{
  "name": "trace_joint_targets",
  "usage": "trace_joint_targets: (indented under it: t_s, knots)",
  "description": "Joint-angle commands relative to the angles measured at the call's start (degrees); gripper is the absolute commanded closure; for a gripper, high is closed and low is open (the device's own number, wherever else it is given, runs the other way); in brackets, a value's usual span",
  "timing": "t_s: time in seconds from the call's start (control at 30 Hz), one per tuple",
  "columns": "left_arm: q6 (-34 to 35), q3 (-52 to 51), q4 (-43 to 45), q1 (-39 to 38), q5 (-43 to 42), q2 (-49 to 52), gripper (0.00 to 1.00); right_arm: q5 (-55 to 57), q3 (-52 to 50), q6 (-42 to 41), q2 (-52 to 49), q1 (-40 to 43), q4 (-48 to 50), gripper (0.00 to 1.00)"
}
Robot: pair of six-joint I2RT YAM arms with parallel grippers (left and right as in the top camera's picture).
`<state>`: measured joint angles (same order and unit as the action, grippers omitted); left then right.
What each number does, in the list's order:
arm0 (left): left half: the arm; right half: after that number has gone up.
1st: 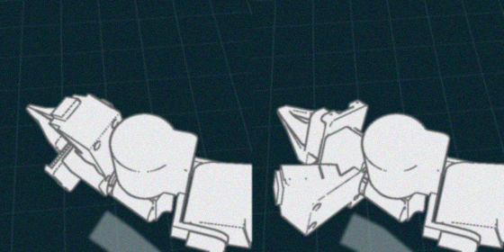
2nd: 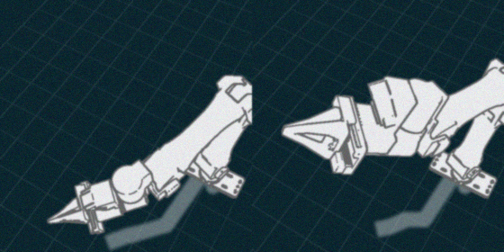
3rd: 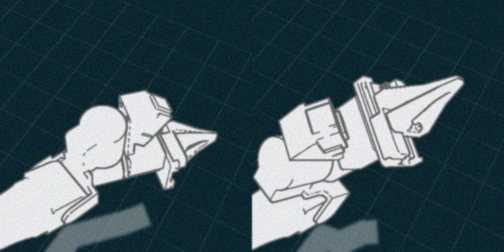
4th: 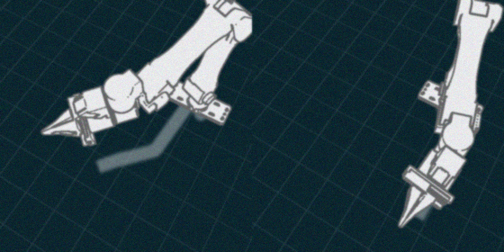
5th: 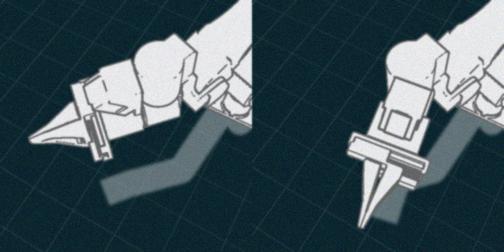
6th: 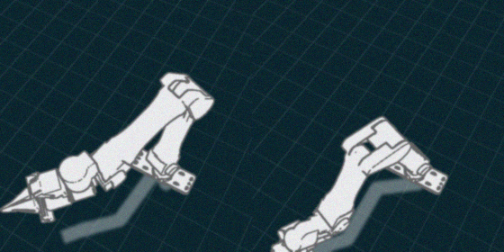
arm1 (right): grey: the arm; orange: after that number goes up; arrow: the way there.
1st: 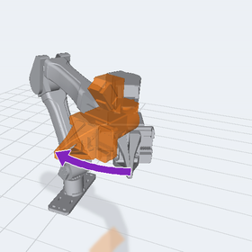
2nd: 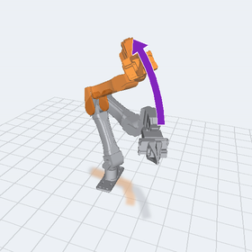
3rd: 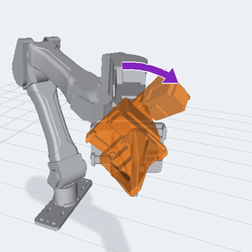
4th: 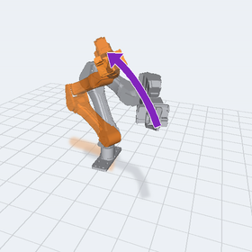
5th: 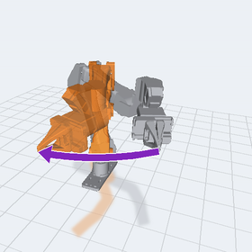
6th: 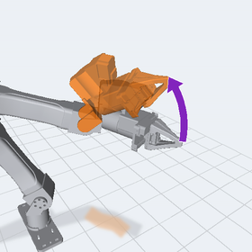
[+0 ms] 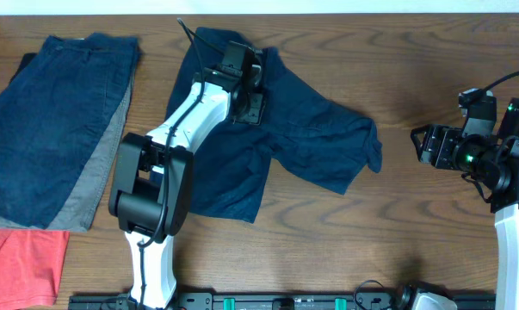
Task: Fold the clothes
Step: 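Drag the navy shorts to the table center and spread them with the left gripper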
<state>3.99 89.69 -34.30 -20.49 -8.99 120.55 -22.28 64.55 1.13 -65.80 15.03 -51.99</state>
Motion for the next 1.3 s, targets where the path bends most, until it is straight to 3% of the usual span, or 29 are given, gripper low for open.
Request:
trace_joint_targets:
  t_s: [0.0,0.13,0.3,0.67,1.0,1.13,1.17,1.2,1.23,1.27]
  knots:
    - [0.83,-0.31,-0.09,-1.40,0.26,2.27,0.45,-0.42,1.01,1.11,-0.11,-0.46,0.09,0.26]
    - [1.07,-0.31,0.09,-1.62,0.22,2.27,0.64,-0.17,1.01,1.14,-0.11,-0.42,0.15,0.26]
    - [1.27,-0.22,0.33,-1.62,-0.66,2.10,0.94,-0.17,1.01,1.14,-0.11,-0.42,0.44,0.26]
    - [6.78,10.93,11.63,-4.11,-11.23,-1.33,0.94,-0.22,1.01,1.07,-0.11,-0.42,1.20,0.27]
    - [6.93,11.67,35.71,-10.58,-7.80,0.74,0.94,-0.24,1.01,0.20,-0.11,-0.44,1.01,0.28]
    - [11.67,11.67,49.29,-10.82,-7.87,5.51,0.94,-0.22,1.01,0.22,-0.11,-0.42,1.20,0.28]
    - [12.39,11.67,52.61,-10.86,-7.87,6.75,0.91,-0.22,1.01,0.22,-0.11,-0.42,1.25,0.28]
    - [12.90,11.67,56.76,-10.95,-7.87,8.37,0.73,-0.24,1.01,0.22,-0.11,-0.42,1.25,0.28]
    - [12.92,11.67,60.87,-10.99,-7.87,10.12,0.50,-0.22,1.01,0.20,-0.11,-0.44,1.25,0.28]
    - [13.29,11.67,64.61,-11.10,-7.82,11.67,0.02,-0.22,1.01,0.22,-0.11,-0.42,1.20,0.28]
